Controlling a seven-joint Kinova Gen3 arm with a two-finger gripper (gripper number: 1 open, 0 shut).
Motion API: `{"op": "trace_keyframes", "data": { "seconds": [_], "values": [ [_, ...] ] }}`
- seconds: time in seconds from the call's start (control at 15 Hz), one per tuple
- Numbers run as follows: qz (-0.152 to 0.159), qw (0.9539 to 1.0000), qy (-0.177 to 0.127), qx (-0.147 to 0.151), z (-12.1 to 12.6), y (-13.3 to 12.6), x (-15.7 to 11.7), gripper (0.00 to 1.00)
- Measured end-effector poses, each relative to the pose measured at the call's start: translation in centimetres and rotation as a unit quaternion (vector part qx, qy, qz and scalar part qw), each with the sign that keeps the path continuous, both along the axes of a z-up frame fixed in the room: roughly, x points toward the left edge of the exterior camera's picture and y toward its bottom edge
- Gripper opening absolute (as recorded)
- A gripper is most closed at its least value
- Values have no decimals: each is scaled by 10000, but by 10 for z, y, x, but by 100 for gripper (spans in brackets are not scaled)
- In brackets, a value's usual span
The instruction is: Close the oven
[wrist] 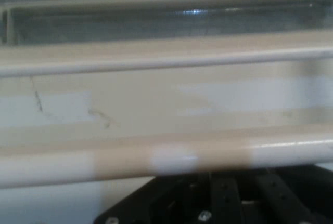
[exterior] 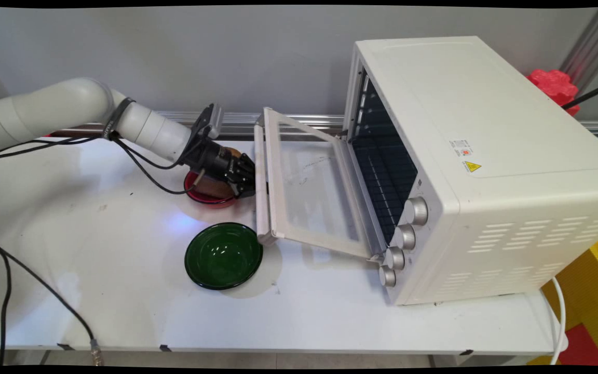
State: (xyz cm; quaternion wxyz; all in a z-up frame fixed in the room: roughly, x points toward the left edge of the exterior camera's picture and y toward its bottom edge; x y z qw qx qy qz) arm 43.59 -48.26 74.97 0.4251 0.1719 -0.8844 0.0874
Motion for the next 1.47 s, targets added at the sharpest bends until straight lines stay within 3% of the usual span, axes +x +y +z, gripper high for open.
{"op": "trace_keyframes", "data": {
  "seconds": [1.07, 1.47],
  "values": [
    [-19, 9966, 712, -407, 81, -20, -25, 0],
    [15, 9954, 846, -460, 97, -24, -31, 0]
  ]
}}
